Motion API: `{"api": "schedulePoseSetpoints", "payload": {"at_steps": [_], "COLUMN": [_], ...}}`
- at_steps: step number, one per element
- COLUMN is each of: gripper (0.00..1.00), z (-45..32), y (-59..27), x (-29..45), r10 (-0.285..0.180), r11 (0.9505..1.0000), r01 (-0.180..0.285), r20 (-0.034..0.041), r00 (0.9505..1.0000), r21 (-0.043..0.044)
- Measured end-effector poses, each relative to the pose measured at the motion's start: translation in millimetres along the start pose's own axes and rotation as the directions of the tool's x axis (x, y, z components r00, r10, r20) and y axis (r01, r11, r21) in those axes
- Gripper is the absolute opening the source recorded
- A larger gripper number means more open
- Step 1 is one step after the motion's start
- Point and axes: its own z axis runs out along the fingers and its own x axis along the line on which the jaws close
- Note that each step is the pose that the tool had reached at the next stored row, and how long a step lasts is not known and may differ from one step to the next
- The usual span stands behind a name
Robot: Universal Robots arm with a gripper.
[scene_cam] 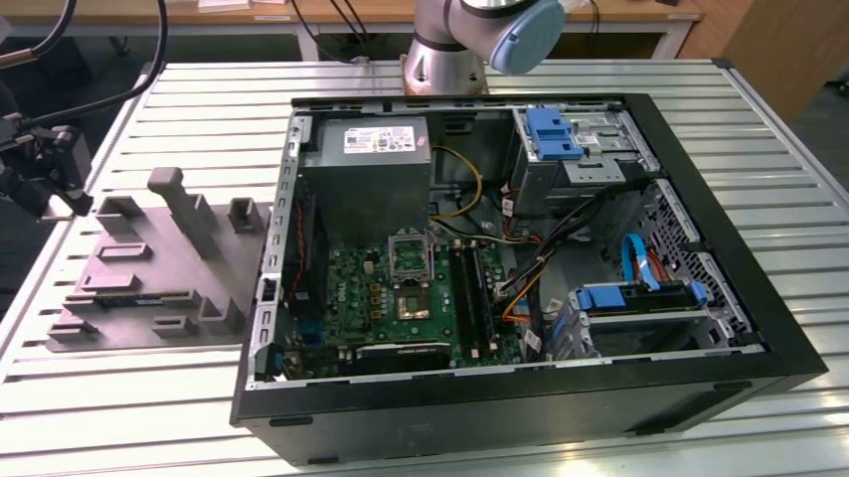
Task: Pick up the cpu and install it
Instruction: 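Pick up the cpu and move it towards the insertion slot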
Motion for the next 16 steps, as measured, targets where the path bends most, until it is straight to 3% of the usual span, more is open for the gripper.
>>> {"api": "schedulePoseSetpoints", "payload": {"at_steps": [16], "gripper": [0.47], "z": [-2.4], "y": [0.1], "x": [-0.1], "r10": [0.0], "r11": [1.0], "r01": [0.0], "r20": [0.0], "r00": [1.0], "r21": [0.0]}}
